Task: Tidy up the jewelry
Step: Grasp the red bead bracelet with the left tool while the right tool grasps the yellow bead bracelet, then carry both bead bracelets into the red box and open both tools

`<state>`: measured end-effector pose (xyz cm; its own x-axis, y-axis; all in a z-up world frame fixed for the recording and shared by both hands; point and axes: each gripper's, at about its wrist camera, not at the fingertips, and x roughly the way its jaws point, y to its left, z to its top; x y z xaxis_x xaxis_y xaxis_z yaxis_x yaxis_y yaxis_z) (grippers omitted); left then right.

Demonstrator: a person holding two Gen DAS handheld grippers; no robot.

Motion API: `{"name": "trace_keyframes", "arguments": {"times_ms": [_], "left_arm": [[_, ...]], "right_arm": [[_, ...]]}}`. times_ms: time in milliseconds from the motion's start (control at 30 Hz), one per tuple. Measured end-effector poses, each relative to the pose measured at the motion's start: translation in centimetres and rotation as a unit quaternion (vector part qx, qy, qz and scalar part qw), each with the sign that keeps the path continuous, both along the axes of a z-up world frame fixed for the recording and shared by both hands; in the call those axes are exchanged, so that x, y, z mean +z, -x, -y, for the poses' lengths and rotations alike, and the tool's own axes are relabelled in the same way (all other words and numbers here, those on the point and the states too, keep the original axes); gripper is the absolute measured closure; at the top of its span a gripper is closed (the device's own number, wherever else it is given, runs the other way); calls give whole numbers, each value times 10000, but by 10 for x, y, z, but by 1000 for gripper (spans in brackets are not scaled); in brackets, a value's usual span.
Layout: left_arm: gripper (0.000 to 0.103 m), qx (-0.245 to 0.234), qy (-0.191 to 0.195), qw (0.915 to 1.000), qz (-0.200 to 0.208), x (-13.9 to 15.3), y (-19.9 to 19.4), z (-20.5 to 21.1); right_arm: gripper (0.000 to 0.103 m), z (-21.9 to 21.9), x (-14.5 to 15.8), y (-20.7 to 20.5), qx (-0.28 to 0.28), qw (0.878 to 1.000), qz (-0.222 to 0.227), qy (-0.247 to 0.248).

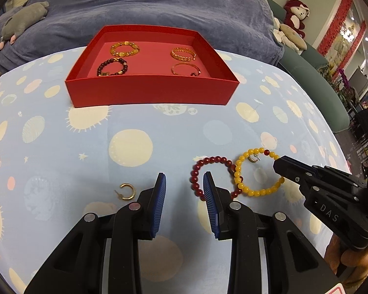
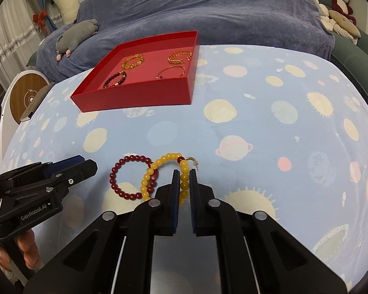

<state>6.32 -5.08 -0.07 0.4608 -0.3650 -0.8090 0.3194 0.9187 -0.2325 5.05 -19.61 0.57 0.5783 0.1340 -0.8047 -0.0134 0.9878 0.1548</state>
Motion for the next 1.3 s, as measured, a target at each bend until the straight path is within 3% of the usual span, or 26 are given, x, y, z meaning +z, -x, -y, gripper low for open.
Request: {"name": "trace_keyframes", "arguments": {"times_ms": [400, 533, 633, 933, 1300], "left_arm": [[73, -319, -331, 9989, 115, -22, -1, 38], [80, -318, -397, 9984, 247, -24, -1, 40], [95, -328, -501, 9976, 351, -25, 0, 41], [97, -360, -310, 9986, 235, -21, -4, 35], [97, -338, 68, 9983, 474, 18, 2, 19]], "right_arm": [[96, 21, -16, 15, -97, 9996, -264, -18], [96, 27, -18, 16, -134, 9993, -325, -110], [96, 29, -19, 17, -157, 9992, -347, -118], [96, 33, -11, 16, -196, 9994, -233, -158], [96, 29, 15, 12, -169, 9996, 84, -218]]}}
